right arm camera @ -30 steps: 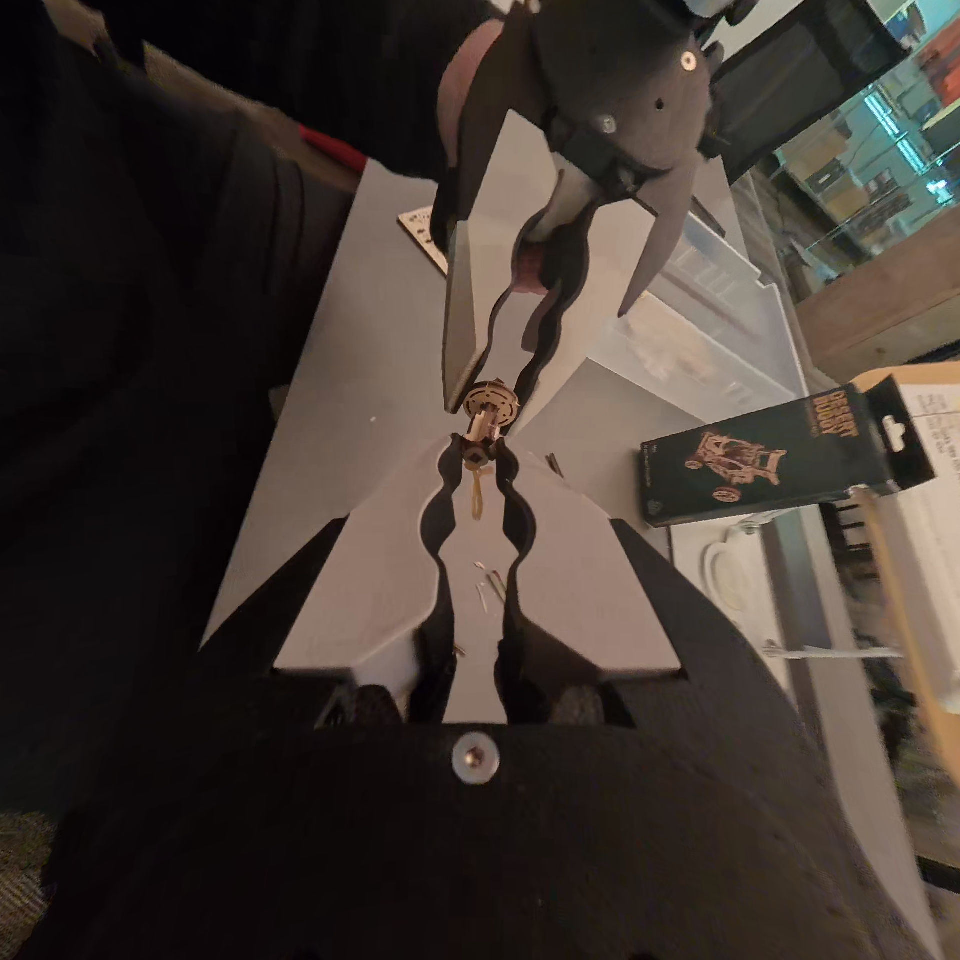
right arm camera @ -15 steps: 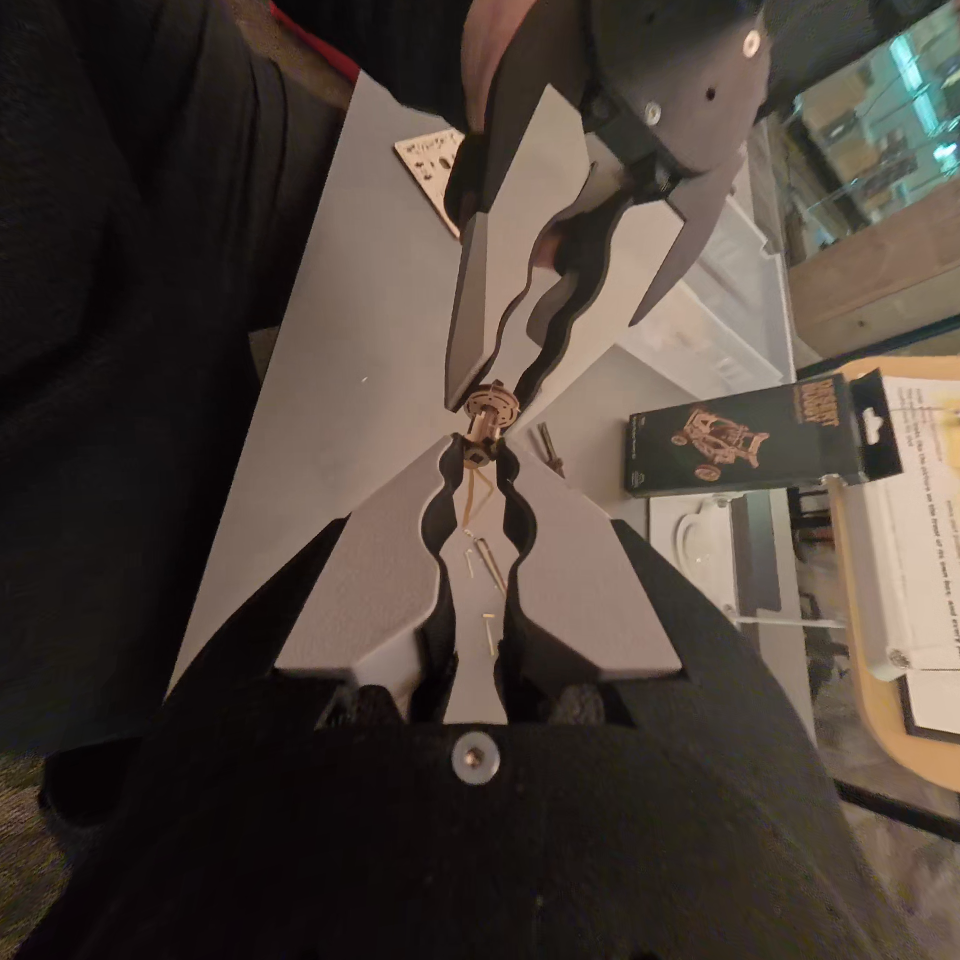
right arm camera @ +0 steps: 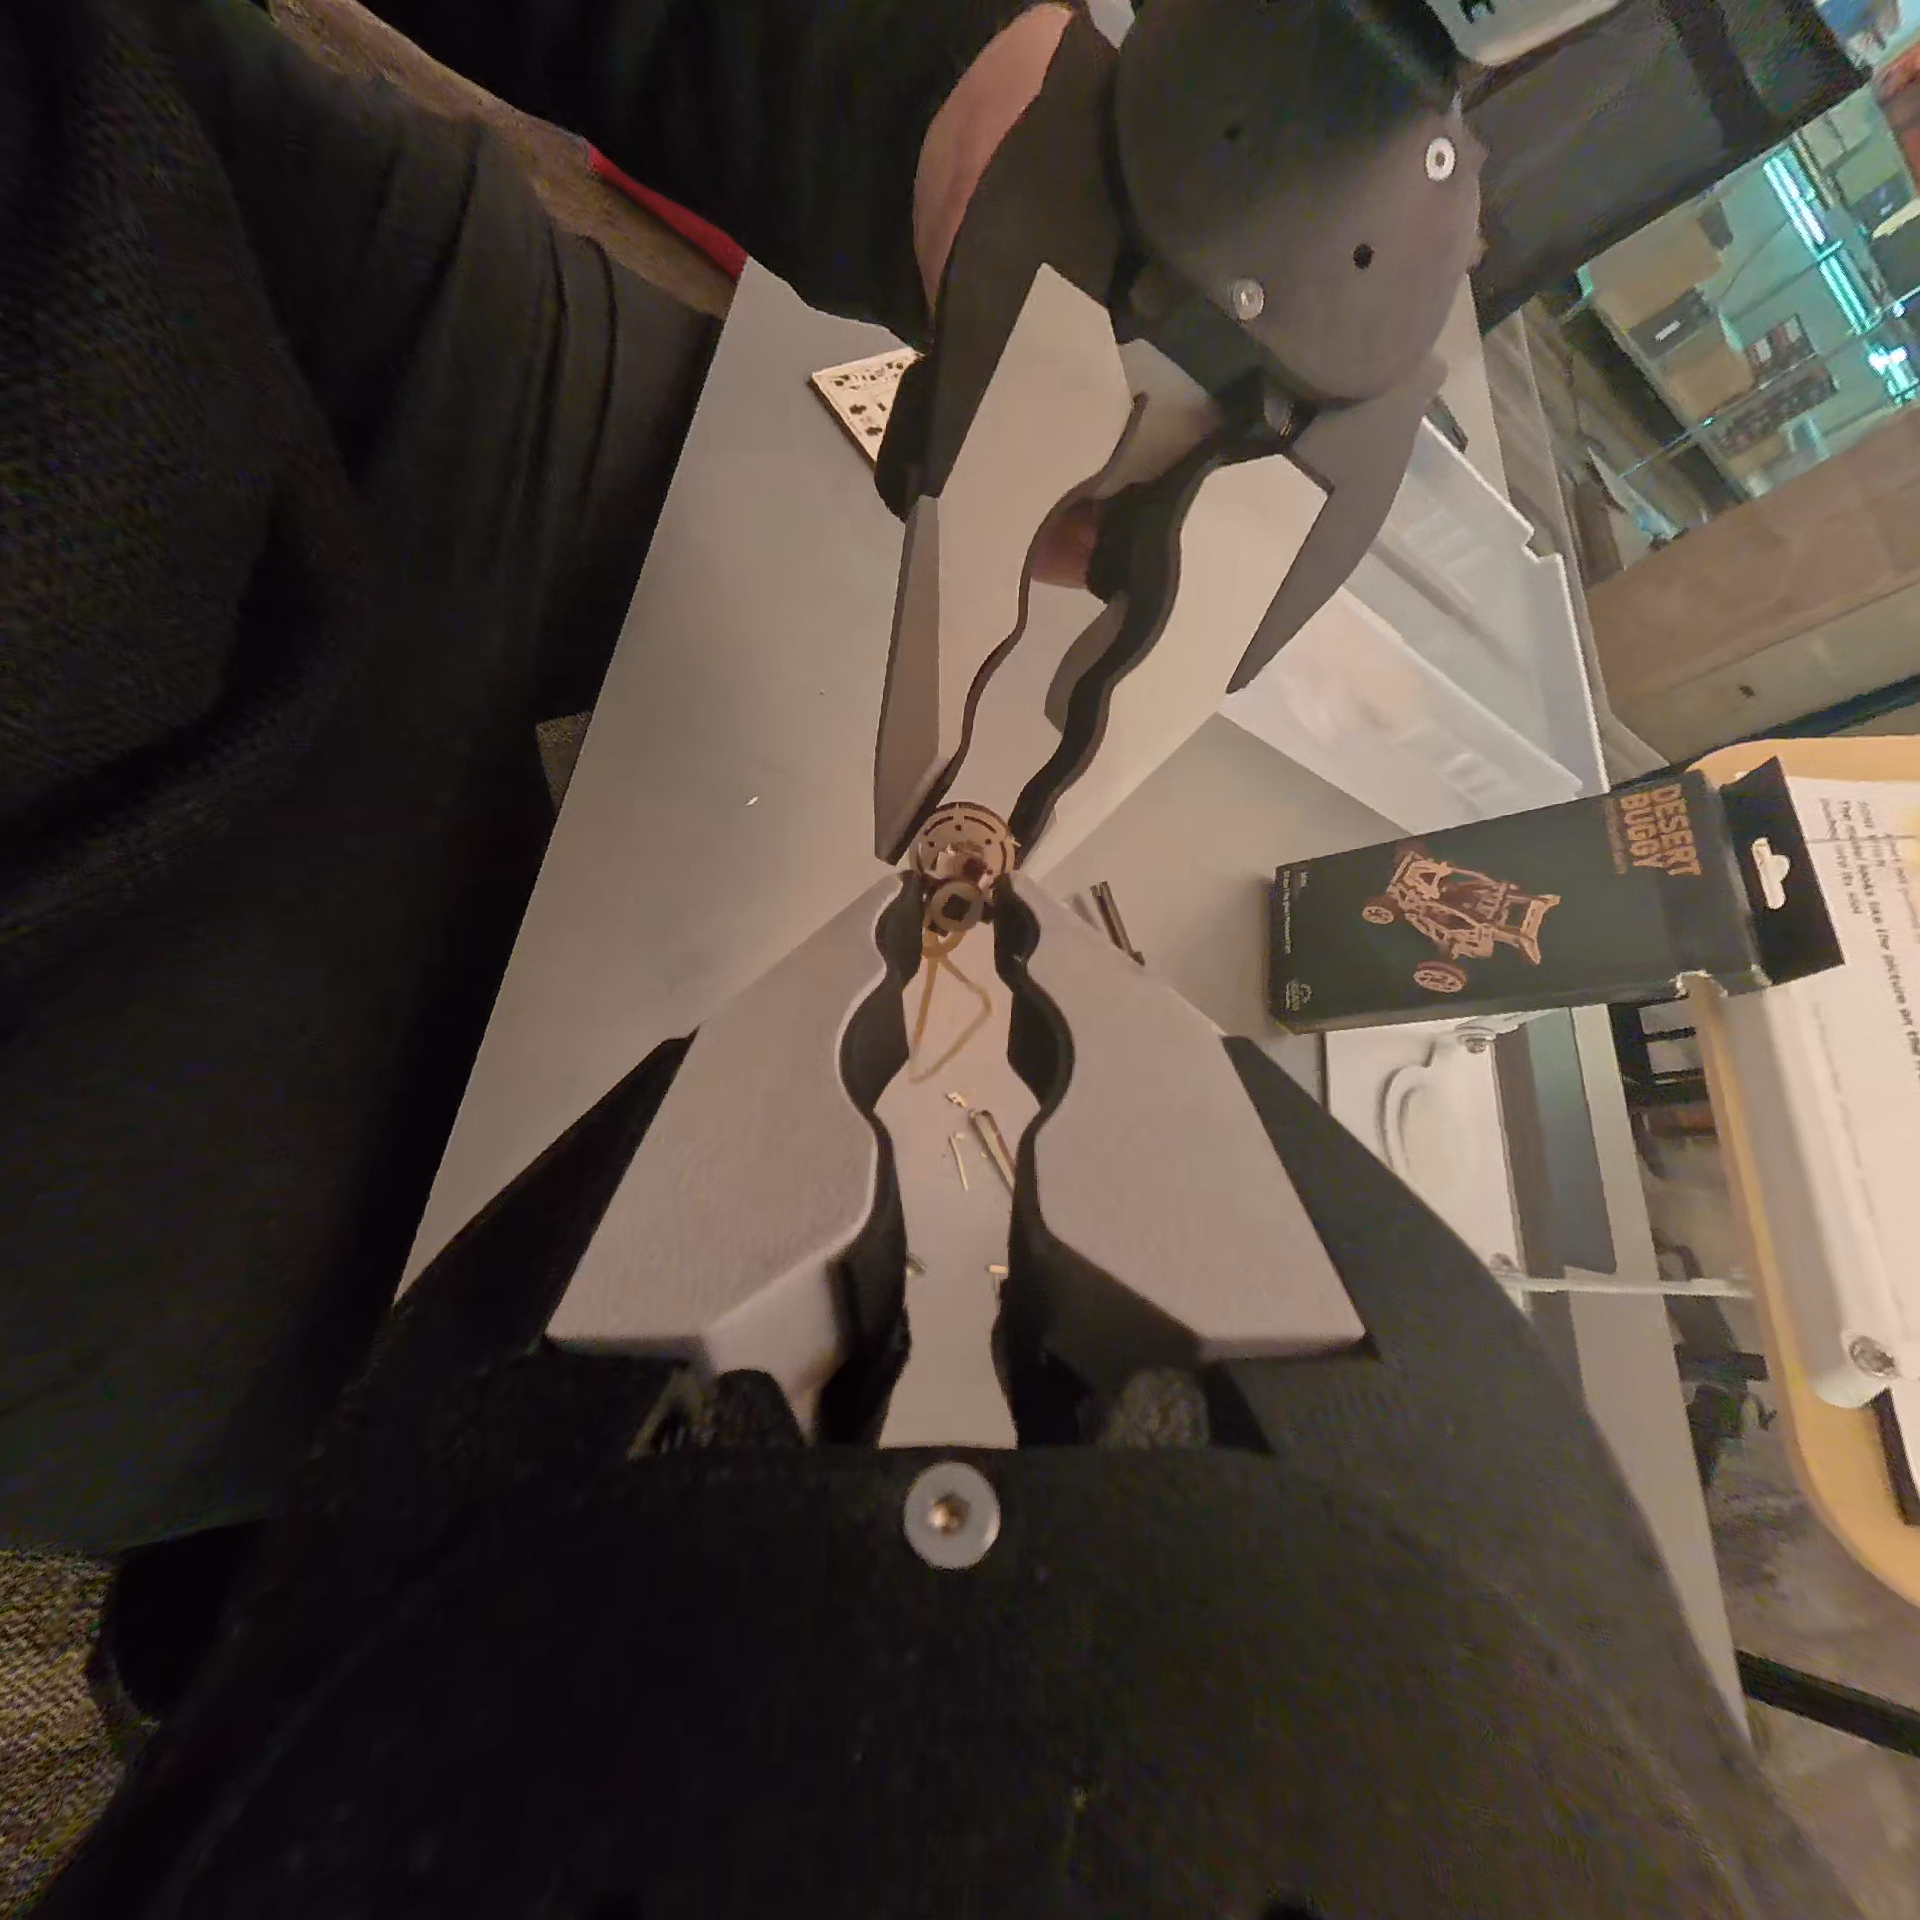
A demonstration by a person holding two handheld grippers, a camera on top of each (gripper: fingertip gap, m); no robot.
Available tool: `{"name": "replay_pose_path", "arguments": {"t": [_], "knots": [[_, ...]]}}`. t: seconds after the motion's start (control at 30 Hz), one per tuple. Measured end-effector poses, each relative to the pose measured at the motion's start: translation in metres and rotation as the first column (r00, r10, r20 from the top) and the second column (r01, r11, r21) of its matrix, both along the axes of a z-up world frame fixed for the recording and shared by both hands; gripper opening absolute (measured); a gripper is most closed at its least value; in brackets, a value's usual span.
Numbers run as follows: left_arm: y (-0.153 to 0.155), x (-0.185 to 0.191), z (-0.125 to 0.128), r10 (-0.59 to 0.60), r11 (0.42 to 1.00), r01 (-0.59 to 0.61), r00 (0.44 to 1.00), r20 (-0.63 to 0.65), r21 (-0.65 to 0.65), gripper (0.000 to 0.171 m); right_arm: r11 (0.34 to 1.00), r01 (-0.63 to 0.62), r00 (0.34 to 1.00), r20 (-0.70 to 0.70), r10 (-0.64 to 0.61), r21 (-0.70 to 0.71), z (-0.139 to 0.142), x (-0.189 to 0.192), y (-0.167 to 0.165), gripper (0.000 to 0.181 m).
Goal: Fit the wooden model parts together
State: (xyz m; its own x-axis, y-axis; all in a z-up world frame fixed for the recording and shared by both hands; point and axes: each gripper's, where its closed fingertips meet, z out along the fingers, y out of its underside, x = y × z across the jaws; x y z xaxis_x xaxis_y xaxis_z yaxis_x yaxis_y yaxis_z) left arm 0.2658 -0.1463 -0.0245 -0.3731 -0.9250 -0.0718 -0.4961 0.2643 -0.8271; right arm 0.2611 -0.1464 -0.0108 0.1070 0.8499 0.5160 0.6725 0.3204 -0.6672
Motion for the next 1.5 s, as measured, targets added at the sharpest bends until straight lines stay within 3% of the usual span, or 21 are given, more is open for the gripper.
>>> {"name": "replay_pose_path", "arguments": {"t": [0.37, 0.63, 1.1, 1.37, 1.43, 1.5], "knots": [[0.006, 0.006, 0.007, 0.062, 0.984, -0.065, 0.998, 0.027, 0.163, 0.018, 0.992, 0.103, 0.989, -0.097, -0.109, -0.066, 0.004, 0.007, 0.003, 0.012], [0.002, 0.009, 0.012, 0.058, 0.981, -0.065, 0.997, 0.046, 0.185, 0.012, 0.986, 0.104, 0.978, -0.169, -0.125, -0.127, 0.010, 0.011, 0.002, 0.012], [0.006, 0.015, 0.023, 0.103, 0.992, -0.110, 0.988, 0.111, 0.061, 0.017, 0.978, 0.197, 0.972, -0.147, -0.185, 0.069, 0.018, 0.015, 0.007, 0.011], [0.014, 0.007, 0.043, 0.207, 0.955, -0.152, 0.956, 0.205, -0.255, 0.019, 0.925, 0.278, 0.960, -0.117, -0.255, 0.261, 0.021, 0.015, 0.015, 0.012], [0.017, 0.001, 0.046, 0.210, 0.963, -0.160, 0.951, 0.229, -0.219, 0.017, 0.930, 0.273, 0.961, -0.123, -0.249, 0.247, 0.020, 0.015, 0.014, 0.012], [0.022, -0.004, 0.039, 0.200, 0.978, -0.182, 0.960, 0.197, -0.104, 0.013, 0.940, 0.259, 0.962, -0.143, -0.231, 0.222, 0.022, 0.016, 0.011, 0.012]]}}
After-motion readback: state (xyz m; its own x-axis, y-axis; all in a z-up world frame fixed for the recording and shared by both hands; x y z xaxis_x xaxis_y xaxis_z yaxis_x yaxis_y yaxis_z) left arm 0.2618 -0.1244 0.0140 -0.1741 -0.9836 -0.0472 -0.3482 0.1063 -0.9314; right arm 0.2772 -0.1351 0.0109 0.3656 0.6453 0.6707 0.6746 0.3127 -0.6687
